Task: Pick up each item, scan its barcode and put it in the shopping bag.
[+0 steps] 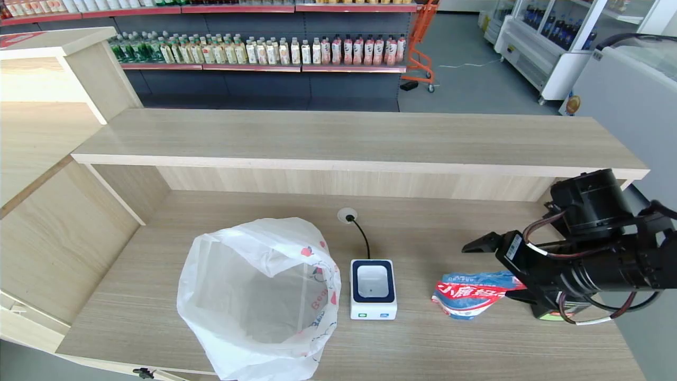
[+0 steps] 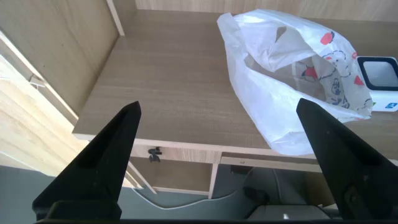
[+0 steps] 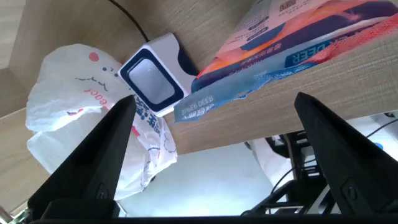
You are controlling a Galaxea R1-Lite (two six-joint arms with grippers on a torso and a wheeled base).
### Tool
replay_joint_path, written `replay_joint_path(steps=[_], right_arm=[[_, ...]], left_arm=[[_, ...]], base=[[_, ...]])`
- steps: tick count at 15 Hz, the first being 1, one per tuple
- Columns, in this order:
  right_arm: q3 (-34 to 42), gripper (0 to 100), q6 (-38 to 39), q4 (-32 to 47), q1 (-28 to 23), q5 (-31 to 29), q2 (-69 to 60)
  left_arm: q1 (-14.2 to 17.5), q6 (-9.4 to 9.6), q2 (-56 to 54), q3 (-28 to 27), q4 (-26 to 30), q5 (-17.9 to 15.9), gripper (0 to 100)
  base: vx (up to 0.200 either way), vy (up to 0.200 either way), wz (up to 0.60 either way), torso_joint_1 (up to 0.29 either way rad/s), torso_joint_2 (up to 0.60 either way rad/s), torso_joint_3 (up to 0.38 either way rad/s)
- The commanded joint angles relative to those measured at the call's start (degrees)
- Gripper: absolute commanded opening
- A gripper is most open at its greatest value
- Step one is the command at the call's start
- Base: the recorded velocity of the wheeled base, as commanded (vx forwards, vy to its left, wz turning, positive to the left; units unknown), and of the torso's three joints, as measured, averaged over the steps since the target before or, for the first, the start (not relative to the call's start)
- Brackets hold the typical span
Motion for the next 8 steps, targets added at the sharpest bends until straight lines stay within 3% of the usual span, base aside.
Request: replay_joint_path(steps=[1, 8], right_arm=[[-0.89, 100, 1.12, -1.02, 0.70, -0.42, 4.90], [-3.18, 100, 1.38, -5.95, 2.55, -5.17, 15.45]], left_arm=[[0.01, -0.02, -0.02, 0.00, 0.00, 0.01, 100], [0.01, -0.02, -0.02, 0.00, 0.00, 0.01, 100]], base=[[0.000, 0.000, 0.00, 0.000, 0.00, 0.000], [0.000, 0.000, 0.00, 0.000, 0.00, 0.000]])
